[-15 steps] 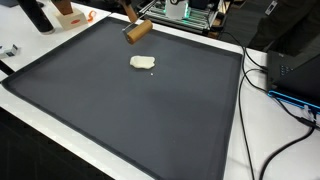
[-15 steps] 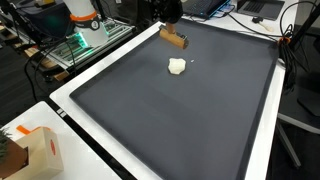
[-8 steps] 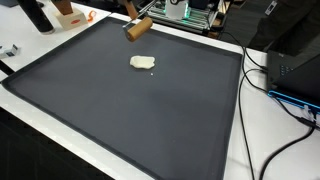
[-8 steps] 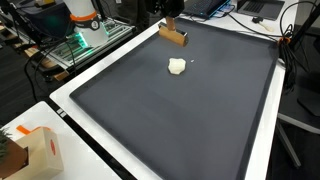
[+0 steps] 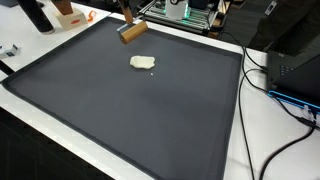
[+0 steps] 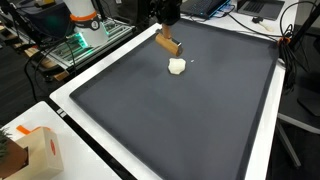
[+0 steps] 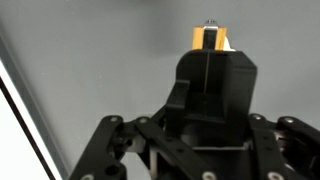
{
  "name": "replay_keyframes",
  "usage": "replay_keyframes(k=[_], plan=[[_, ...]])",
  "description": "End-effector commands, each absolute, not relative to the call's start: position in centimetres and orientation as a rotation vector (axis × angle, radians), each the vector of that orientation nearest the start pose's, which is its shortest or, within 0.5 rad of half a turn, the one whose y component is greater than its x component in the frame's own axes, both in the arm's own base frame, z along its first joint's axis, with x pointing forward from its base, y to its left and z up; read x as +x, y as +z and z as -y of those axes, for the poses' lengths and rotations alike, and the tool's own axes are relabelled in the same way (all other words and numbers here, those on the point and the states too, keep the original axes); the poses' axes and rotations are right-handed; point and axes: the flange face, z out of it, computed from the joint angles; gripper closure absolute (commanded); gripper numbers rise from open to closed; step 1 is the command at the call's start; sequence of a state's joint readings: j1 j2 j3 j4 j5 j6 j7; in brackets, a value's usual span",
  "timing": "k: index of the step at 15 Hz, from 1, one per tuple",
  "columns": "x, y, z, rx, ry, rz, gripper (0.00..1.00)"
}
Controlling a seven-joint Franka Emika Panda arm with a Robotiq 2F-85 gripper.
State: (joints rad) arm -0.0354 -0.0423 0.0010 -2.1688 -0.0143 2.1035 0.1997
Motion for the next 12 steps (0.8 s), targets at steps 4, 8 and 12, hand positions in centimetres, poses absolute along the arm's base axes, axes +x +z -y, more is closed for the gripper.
replay_keyframes(k=[4,8,12], plan=[[53.3,38.4,-1.1,-3.305,0.019,-0.835,0.77],[53.5,37.5,-1.7,-3.360,0.011,-1.155,0.77],[53.6,36.8,-2.2,-3.390,0.050,-1.485,0.77]])
